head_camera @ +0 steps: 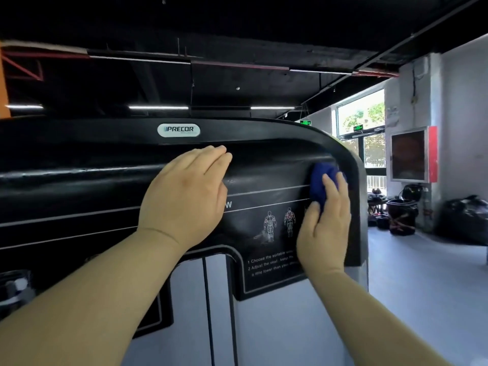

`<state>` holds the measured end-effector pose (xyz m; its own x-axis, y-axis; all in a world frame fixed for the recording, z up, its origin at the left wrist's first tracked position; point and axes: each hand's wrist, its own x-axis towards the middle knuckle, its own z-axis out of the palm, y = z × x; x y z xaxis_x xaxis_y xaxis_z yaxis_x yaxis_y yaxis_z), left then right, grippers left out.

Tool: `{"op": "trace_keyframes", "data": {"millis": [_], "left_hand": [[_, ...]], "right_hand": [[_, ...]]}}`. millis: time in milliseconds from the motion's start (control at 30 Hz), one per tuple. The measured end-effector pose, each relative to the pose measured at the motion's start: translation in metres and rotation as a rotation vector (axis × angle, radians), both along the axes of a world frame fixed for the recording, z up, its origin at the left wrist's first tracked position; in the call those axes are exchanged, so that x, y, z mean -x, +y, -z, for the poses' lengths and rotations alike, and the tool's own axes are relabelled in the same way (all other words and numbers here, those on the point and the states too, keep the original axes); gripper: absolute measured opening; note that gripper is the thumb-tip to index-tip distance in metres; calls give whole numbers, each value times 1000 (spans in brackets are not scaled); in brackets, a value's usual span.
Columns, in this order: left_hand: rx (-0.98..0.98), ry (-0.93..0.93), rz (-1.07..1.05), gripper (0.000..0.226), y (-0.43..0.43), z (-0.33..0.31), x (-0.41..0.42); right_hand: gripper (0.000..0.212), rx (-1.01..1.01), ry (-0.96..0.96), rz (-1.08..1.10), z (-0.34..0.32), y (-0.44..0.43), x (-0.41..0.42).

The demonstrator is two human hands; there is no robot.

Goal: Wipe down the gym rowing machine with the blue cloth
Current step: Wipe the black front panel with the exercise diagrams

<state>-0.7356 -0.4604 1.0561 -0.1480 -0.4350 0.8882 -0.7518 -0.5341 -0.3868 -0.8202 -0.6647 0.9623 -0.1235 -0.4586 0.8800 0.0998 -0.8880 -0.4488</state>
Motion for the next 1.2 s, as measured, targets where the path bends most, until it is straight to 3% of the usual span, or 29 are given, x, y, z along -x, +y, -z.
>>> {"op": "trace_keyframes", "data": {"millis": [167,267,433,633,800,900,1000,1067,1100,1200], "left_hand": [[-47,16,-43,50,1,3,5],[-146,-16,-71,52,5,14,9],[-179,-49,-63,53,8,33,18],[-227,-49,-74,52,17,52,17],[-233,-44,-86,51,33,63,11],[-255,-64,-109,51,44,65,7],[-262,-47,-116,52,51,68,7],[-267,-36,-121,53,57,72,7],[-267,-32,-122,53,60,74,6],[-269,-22,-137,53,72,82,4]], "right_hand": [[50,68,220,-32,97,19,12],[51,81,290,-35,70,5,23],[52,4,206,-35,-12,-11,25],[60,-90,248,-85,100,21,21],[59,-255,168,-192,59,41,12],[60,-48,259,-195,56,77,0],[59,445,471,-105,86,68,3],[56,524,463,-134,85,43,11],[55,432,408,-169,78,37,15],[60,-152,157,-309,40,53,13]]}}
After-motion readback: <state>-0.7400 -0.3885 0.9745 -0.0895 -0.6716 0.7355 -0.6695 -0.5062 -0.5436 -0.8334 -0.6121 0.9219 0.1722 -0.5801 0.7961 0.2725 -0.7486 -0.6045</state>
